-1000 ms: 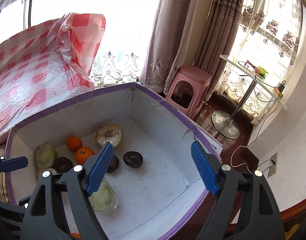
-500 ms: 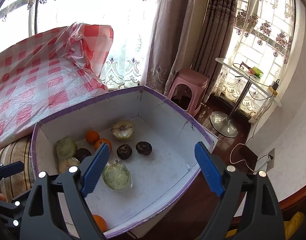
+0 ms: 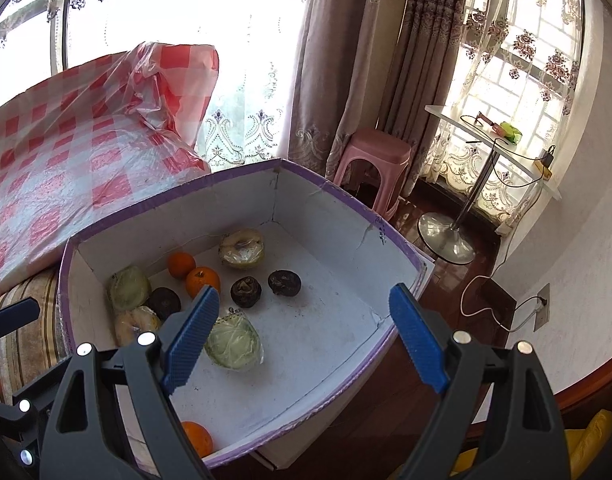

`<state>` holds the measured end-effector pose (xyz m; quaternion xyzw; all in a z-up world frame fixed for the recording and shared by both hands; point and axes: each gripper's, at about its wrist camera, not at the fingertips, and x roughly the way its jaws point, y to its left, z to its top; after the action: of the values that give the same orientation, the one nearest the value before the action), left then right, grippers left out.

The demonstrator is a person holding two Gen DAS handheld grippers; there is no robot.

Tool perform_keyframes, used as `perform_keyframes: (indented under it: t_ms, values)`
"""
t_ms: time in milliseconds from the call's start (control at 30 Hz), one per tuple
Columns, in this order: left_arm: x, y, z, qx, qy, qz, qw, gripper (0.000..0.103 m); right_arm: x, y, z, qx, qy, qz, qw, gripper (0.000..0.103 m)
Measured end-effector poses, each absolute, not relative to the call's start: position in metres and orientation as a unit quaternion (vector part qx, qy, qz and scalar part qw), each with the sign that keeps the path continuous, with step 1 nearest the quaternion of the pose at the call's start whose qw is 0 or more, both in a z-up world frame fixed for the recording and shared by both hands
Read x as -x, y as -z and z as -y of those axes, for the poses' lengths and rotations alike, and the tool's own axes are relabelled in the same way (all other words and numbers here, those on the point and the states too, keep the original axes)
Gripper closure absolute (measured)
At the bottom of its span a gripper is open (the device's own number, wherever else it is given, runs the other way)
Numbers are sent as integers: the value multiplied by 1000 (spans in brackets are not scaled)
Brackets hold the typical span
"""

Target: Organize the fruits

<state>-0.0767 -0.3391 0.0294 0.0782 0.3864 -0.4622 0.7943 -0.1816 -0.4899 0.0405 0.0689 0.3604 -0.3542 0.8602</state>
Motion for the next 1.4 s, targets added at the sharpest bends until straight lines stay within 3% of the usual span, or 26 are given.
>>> perform_keyframes:
  t_ms: [1400]
  values:
    - [78, -20, 343, -102, 447, -388, 799, 16, 179, -24, 492, -87, 352, -369, 856, 16]
